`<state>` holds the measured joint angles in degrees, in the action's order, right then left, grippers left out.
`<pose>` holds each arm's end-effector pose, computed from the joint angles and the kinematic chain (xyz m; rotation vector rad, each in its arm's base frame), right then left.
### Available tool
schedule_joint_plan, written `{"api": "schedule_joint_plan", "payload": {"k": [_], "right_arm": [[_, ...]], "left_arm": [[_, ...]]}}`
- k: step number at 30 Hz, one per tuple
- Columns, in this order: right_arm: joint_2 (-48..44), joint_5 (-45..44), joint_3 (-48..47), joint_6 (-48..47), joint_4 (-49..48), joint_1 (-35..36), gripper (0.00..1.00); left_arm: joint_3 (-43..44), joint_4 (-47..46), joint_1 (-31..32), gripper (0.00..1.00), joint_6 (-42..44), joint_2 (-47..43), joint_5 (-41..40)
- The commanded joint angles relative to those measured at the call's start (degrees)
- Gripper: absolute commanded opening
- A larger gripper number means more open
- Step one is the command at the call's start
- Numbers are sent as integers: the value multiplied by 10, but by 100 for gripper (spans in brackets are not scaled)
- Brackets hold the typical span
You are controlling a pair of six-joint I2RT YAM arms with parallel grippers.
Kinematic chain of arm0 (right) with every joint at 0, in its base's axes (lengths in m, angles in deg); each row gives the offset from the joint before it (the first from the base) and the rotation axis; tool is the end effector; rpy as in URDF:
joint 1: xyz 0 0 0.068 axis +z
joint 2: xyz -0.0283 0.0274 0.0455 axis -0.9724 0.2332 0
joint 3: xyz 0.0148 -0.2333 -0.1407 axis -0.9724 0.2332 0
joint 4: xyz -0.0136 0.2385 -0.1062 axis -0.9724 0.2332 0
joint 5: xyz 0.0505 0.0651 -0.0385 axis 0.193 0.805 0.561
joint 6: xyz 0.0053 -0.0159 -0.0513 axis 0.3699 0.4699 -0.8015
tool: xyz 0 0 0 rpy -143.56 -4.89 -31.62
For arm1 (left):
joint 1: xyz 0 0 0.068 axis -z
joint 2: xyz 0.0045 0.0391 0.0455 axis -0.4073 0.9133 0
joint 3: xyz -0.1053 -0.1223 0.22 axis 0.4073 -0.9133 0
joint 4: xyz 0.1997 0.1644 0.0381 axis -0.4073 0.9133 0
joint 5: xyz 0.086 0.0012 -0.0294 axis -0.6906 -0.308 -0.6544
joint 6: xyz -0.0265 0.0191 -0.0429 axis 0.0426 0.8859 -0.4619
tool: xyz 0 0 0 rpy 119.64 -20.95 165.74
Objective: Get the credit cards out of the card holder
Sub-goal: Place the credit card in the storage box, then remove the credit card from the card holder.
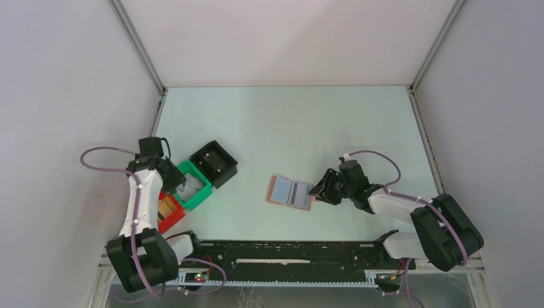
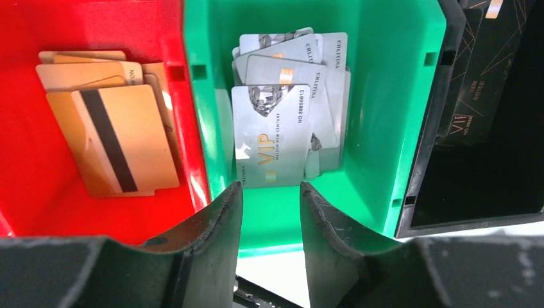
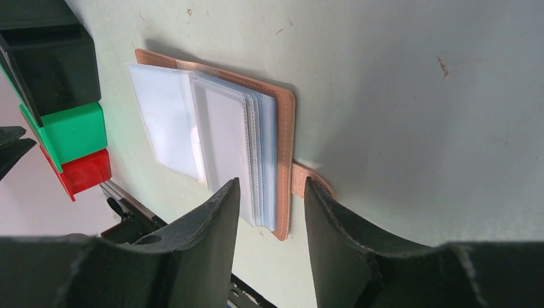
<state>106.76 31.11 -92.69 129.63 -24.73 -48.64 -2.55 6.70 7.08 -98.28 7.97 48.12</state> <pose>0.1914 0.1128 0.1327 0.3761 2.5284 0.9594 0.1925 0.0614 0.2433 -1.0379 2.5182 0.0506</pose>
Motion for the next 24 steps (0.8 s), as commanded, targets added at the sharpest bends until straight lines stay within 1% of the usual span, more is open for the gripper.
{"api": "schedule_joint_plan", "payload": {"k": [1, 3, 5, 7, 9, 11, 13, 15, 17, 20, 24], "right_arm": [[-9, -6, -7, -14, 5, -2, 51], [-13, -6, -7, -12, 6, -2, 51], [-19, -7, -7, -13, 8, -2, 51], [-28, -9, -7, -13, 9, -2, 51], [-38, -9, -7, -12, 9, -2, 51], [-44, -7, -8, -14, 7, -1, 50], [-45, -7, -11, -15, 8, -2, 51], [-42, -4, -12, -9, 4, -1, 50], [-35, 4, -12, -2, -6, 3, 50], [-24, 9, -17, 3, -17, 14, 50], [2, 19, -35, 10, -22, 26, 50]], "left_arm": [[34, 34, -7, 44, -8, -53, -27], [47, 38, -6, 44, -9, -80, -15], [51, 29, -4, 44, -7, -109, 24], [52, 15, 11, 44, -9, -133, 64], [57, 6, 64, 45, -19, -144, 75], [67, -4, 139, 47, -36, -137, 74], [78, -23, 230, 48, -51, -114, 82], [76, -69, 307, 48, -68, -85, 116], [66, -124, 369, 48, -91, -50, 151], [65, -180, 440, 48, -120, 2, 170], [70, -262, 500, 47, -146, 80, 219]]}}
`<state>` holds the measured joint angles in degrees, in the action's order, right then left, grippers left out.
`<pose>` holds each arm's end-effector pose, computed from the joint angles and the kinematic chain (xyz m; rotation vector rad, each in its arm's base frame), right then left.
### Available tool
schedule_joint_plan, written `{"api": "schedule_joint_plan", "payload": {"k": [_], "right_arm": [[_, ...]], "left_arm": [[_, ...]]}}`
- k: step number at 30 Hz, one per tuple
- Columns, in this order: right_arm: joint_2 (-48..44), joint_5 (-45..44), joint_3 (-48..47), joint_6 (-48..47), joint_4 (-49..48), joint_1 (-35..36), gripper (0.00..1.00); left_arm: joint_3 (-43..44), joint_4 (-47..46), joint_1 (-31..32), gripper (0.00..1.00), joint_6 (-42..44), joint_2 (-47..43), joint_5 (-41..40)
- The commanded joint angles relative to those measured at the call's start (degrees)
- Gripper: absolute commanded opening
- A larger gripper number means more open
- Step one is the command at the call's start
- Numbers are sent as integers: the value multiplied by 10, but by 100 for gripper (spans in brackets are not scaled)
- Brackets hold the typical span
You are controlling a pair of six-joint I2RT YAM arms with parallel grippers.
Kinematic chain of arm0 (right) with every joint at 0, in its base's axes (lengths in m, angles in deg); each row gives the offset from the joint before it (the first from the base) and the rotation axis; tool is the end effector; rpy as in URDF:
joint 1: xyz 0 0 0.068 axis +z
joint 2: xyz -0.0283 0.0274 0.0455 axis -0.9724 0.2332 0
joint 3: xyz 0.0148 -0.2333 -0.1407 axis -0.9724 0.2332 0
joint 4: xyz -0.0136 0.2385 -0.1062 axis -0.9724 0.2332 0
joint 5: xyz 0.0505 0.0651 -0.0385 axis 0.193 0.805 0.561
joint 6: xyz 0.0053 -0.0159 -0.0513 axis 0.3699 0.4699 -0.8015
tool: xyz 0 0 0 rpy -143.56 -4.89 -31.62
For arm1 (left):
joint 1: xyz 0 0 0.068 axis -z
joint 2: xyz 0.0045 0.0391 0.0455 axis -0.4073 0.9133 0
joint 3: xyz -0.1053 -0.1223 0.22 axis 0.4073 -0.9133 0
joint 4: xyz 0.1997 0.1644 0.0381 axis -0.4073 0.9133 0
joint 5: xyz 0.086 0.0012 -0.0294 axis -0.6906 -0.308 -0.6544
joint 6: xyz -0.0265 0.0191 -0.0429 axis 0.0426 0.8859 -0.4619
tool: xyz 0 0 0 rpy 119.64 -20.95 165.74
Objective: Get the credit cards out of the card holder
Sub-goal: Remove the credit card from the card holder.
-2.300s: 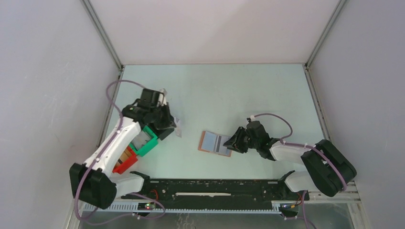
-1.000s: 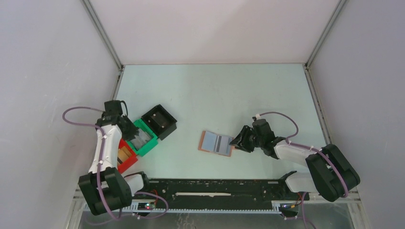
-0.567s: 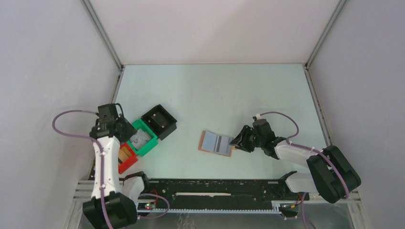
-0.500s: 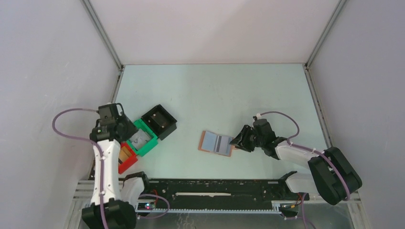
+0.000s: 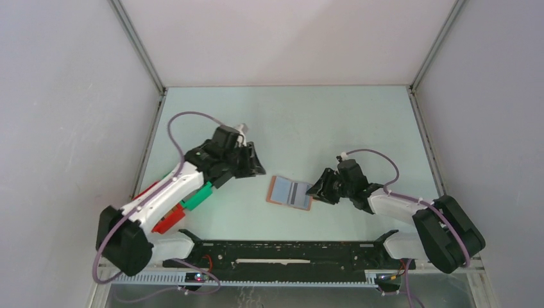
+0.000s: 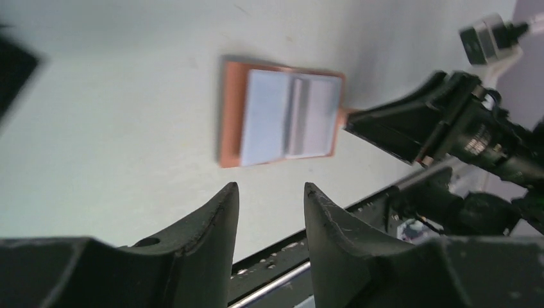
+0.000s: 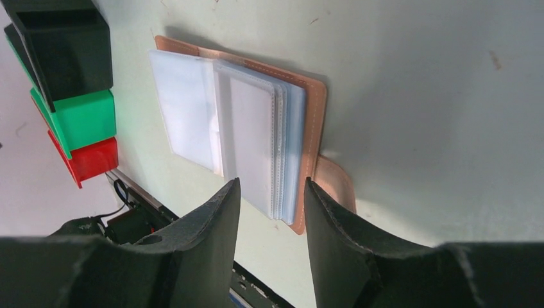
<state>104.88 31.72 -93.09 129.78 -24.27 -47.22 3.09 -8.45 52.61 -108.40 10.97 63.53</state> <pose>0.1885 0.1179 0.1407 0.3323 2.5114 0.9993 0.2100 -0.1222 0.2792 -0.0945 2.5389 -0.7294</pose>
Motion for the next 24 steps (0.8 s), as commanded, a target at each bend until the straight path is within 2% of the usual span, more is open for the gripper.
{"api": "schedule_joint_plan", "payload": {"k": [1, 8, 18, 24], "right_arm": [[27, 18, -33, 11, -31, 14, 50], [48, 21, -37, 26, -50, 26, 50], [69, 22, -37, 39, -74, 35, 49], [44, -10, -37, 38, -50, 46, 49]], "left_arm": [[17, -126, 56, 47, -46, 69, 71], [0, -212, 69, 44, -64, 182, 107], [-28, -238, 69, 40, -62, 279, 96], [-35, -249, 69, 40, -58, 321, 98]]}}
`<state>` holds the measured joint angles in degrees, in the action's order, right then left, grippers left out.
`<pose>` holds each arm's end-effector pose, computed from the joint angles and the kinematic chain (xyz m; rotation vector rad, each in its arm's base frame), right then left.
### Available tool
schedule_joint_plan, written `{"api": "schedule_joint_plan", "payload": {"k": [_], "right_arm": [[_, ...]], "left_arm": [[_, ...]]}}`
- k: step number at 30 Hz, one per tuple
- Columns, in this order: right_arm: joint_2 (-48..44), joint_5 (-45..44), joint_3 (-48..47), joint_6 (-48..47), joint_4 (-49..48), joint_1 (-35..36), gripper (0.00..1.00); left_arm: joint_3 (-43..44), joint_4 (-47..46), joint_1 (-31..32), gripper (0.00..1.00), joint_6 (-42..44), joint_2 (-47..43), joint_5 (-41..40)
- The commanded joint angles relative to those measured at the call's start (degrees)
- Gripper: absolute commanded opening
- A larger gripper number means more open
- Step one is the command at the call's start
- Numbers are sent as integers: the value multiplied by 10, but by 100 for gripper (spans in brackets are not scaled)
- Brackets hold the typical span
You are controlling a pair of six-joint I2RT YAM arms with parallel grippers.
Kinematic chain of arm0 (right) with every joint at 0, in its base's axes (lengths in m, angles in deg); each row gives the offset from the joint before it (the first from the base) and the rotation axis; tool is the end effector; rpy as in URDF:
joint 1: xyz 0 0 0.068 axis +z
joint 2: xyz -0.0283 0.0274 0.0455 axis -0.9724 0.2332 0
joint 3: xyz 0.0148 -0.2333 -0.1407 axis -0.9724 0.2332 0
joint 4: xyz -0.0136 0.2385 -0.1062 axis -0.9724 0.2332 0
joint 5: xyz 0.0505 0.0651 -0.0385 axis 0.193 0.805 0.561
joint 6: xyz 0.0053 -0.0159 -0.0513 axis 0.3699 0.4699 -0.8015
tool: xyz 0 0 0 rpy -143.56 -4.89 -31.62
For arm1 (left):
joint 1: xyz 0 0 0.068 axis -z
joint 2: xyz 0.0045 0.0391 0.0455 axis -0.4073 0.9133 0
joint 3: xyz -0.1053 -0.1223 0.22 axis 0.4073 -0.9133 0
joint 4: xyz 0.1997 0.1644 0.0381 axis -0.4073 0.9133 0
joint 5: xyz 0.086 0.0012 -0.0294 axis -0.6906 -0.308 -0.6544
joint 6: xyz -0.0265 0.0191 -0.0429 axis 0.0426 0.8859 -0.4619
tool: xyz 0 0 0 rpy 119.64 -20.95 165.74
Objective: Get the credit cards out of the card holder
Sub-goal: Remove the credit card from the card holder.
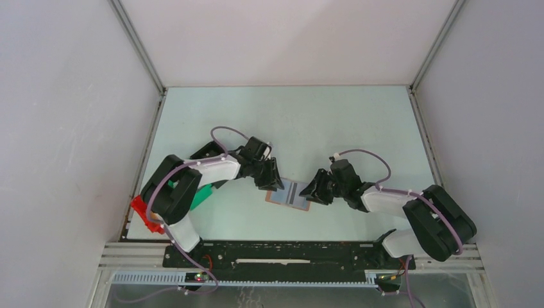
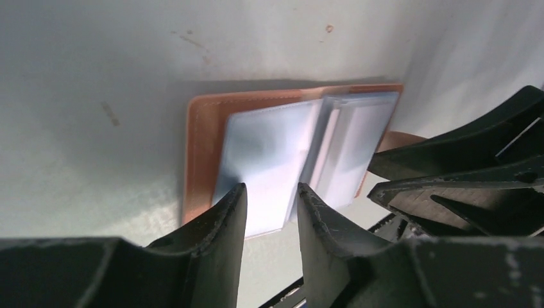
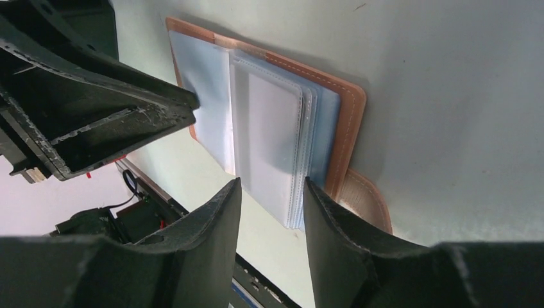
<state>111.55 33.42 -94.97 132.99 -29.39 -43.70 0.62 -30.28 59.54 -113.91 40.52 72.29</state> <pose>0.1944 0.1392 0.1324 0.3116 2.5468 1.0783 0.2563 -0.1978 0.1530 -0.0356 2.8053 -0.8762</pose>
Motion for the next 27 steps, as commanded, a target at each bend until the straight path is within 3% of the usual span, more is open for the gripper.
{"api": "schedule_joint_plan", "payload": {"k": [1, 6, 16, 27], "right_arm": [[-33, -36, -18, 5, 7, 13, 49], [-52, -50, -19, 1, 13, 16, 50], [0, -22, -21, 15, -24, 18, 49], [-40, -55, -21, 11, 6, 22, 49]], "left_arm": [[-11, -33, 0, 40, -3, 36, 13], [-28, -65, 0, 39, -17, 63, 30], [-28, -65, 0, 39, -11, 63, 33], [-21, -66, 0, 38, -10, 69, 39]]}}
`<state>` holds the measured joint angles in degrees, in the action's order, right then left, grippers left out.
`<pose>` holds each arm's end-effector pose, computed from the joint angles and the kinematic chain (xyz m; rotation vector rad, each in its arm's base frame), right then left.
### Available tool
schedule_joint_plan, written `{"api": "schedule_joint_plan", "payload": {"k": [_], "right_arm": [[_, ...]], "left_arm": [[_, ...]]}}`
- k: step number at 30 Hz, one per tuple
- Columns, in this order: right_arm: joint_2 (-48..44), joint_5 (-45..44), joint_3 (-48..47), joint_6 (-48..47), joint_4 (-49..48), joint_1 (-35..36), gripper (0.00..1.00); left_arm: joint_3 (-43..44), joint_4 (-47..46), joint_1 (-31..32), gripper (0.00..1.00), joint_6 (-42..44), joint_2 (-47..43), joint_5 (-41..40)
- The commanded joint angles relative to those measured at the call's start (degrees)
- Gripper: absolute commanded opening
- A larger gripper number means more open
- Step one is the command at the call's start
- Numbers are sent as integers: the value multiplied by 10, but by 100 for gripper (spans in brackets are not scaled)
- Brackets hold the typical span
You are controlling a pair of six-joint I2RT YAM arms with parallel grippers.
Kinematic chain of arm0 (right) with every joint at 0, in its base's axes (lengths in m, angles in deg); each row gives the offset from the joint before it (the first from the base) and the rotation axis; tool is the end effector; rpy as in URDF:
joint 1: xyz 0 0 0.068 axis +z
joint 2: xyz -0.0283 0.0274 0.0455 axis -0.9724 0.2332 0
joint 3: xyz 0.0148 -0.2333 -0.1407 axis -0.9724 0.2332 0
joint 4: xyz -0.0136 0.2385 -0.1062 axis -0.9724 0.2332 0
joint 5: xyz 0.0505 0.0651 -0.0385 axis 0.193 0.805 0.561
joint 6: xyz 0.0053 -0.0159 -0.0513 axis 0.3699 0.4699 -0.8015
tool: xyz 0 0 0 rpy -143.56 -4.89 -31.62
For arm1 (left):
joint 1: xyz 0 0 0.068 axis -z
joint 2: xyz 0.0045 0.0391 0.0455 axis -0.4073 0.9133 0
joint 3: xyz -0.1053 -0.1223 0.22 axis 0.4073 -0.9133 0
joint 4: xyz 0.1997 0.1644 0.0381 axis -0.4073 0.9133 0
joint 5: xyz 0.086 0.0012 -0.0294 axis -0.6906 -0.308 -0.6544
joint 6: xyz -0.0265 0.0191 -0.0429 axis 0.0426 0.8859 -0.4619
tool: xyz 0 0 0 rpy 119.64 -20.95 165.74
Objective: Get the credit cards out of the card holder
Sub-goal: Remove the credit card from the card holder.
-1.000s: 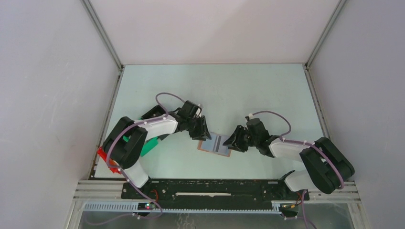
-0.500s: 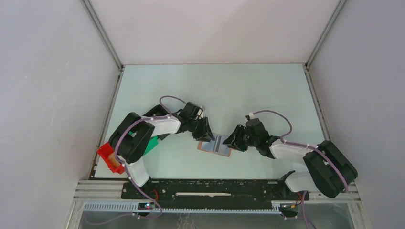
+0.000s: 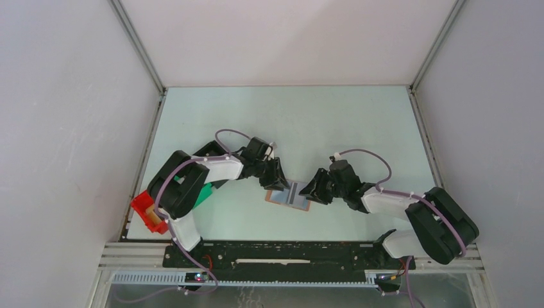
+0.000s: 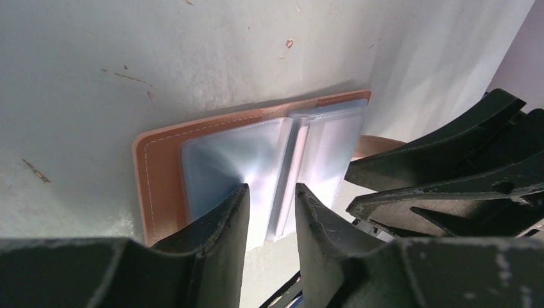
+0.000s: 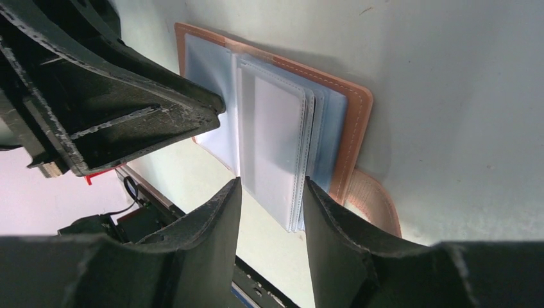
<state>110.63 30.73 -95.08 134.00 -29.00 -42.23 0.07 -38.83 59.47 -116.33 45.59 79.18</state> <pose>0.1917 0.1428 0.1356 0.3236 2.5305 1.0523 0.2648 -0.2081 0.1331 -0.0289 2.7963 -1.0616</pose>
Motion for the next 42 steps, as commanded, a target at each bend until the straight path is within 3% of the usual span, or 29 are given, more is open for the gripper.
{"api": "schedule_joint_plan", "payload": {"k": [1, 42], "right_arm": [[-35, -34, -20, -1, 8, 7, 49], [-1, -6, -37, -3, -31, 19, 48]], "left_arm": [[-15, 21, 0, 38, 16, 18, -30], [-18, 21, 0, 38, 20, 18, -26]]}}
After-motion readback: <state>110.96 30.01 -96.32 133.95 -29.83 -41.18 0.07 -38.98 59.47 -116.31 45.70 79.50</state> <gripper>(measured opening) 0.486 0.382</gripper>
